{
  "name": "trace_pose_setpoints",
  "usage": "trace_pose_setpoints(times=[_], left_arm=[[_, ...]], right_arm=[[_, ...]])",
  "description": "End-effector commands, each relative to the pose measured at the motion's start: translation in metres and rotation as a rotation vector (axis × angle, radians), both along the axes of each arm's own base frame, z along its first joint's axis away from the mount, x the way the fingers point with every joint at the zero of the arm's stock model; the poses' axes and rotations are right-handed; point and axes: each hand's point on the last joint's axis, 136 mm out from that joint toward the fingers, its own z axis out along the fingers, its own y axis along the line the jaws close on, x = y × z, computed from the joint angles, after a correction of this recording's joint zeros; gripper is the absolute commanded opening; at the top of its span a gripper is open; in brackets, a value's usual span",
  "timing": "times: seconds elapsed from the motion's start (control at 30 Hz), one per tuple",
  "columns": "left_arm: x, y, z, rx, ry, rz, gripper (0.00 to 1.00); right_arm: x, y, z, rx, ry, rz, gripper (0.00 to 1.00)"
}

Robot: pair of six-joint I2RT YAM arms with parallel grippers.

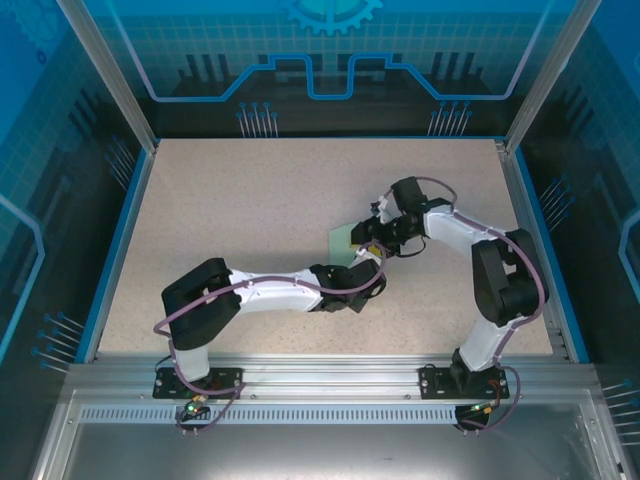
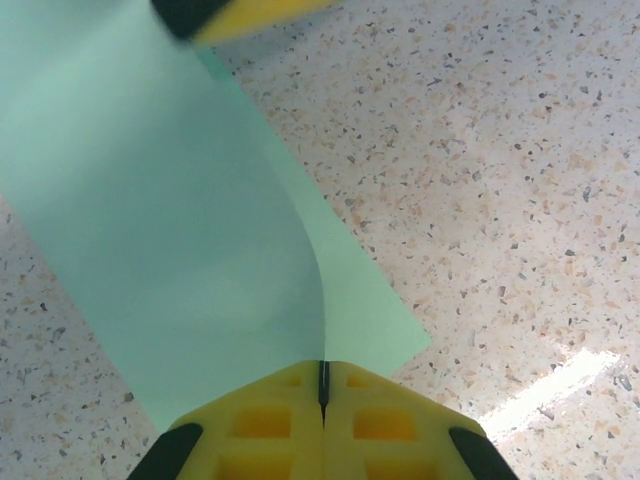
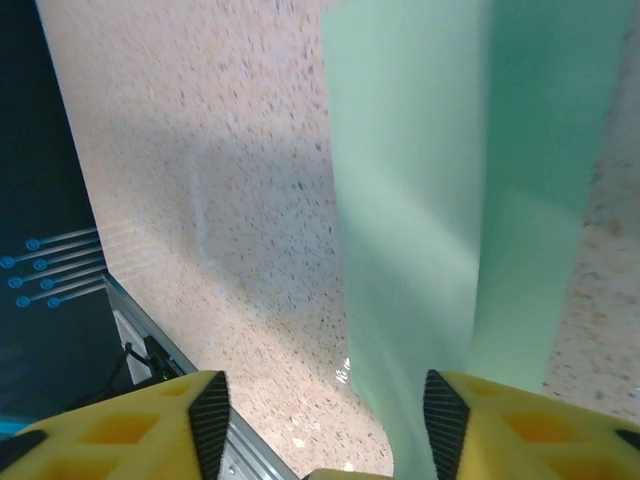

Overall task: Fold a paper plane with a square sheet of paper (fold left side to right side)
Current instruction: Fold the triangle a second time at the center of the table.

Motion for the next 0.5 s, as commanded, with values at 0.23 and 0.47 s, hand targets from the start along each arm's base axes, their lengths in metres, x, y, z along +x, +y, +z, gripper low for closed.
trace_pose_setpoints(times=[0.23,0.47], left_arm=[[-0.002,0.002,0.012,-0.164,0.093,0.012,0.02],[0.0,0.009,0.015,-0.224,0.133,0.027,0.03]], right_arm=[[-0.004,-0.049,0.035,0.05,-0.113,-0.092,0.56],[-0.049,-0.04,-0.005,0.07,-0.067,-0.074,0.26]])
